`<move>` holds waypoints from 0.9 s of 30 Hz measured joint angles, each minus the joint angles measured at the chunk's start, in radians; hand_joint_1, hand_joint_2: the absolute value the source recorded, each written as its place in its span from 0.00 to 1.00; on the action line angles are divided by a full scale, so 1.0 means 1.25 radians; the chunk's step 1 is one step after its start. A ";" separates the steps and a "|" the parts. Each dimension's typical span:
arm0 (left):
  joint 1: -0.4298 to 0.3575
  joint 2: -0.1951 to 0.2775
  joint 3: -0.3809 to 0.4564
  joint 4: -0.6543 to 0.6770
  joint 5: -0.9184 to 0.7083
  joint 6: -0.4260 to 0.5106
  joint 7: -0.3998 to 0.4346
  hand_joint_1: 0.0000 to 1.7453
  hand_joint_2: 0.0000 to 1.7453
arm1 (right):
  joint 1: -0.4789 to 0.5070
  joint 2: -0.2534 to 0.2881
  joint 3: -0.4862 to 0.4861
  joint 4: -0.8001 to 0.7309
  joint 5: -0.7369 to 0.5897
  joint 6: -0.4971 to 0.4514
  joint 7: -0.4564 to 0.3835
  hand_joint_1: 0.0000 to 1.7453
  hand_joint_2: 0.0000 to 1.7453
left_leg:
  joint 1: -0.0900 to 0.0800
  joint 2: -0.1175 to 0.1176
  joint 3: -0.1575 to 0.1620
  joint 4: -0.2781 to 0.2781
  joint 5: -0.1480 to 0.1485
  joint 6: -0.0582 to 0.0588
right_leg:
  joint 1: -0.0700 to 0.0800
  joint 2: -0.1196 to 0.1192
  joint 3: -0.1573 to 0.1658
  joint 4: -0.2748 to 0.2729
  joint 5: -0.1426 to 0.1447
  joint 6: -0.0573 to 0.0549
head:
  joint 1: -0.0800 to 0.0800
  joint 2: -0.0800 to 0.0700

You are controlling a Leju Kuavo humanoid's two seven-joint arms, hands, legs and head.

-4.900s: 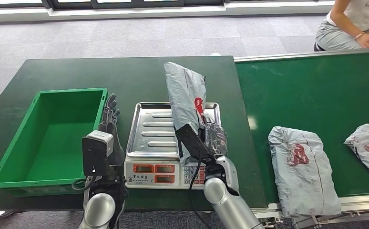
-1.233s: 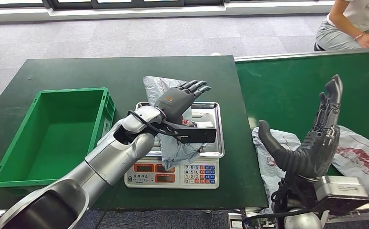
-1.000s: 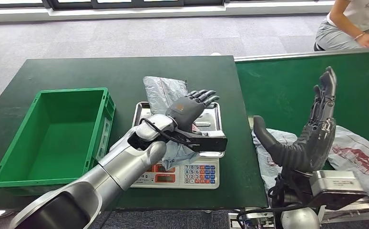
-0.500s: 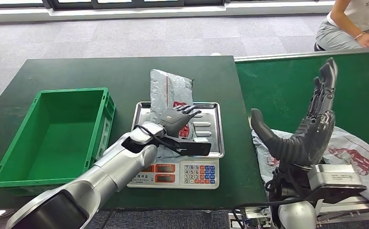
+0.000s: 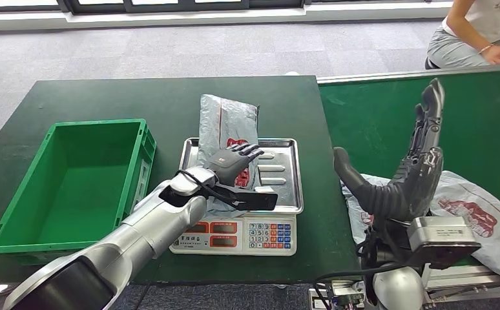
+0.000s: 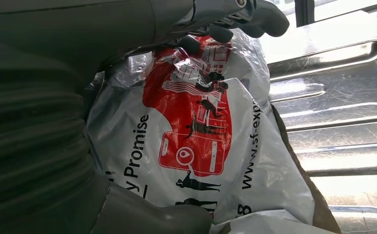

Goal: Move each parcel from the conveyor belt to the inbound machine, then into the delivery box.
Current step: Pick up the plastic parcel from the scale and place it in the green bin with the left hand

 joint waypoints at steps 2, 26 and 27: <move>0.000 0.000 0.000 0.001 0.000 0.000 0.000 0.00 1.00 | -0.001 0.000 0.000 0.002 0.000 0.000 0.000 0.00 1.00 | 0.000 0.000 0.000 0.000 0.000 0.000 | 0.000 0.000 0.000 0.000 0.000 0.000 | 0.000 0.000; -0.011 0.091 0.000 0.016 -0.041 -0.078 0.023 1.00 1.00 | -0.021 -0.001 0.001 0.034 -0.014 -0.034 -0.010 0.00 1.00 | 0.000 0.001 0.001 -0.002 -0.001 0.000 | 0.000 0.001 0.007 0.000 -0.001 -0.001 | 0.000 0.000; -0.012 0.093 0.000 0.016 -0.042 -0.077 0.022 1.00 1.00 | -0.021 -0.001 0.001 0.034 -0.014 -0.036 -0.010 0.00 1.00 | 0.000 0.001 0.001 -0.002 -0.001 0.000 | 0.000 0.001 0.007 0.000 -0.001 -0.001 | 0.000 0.000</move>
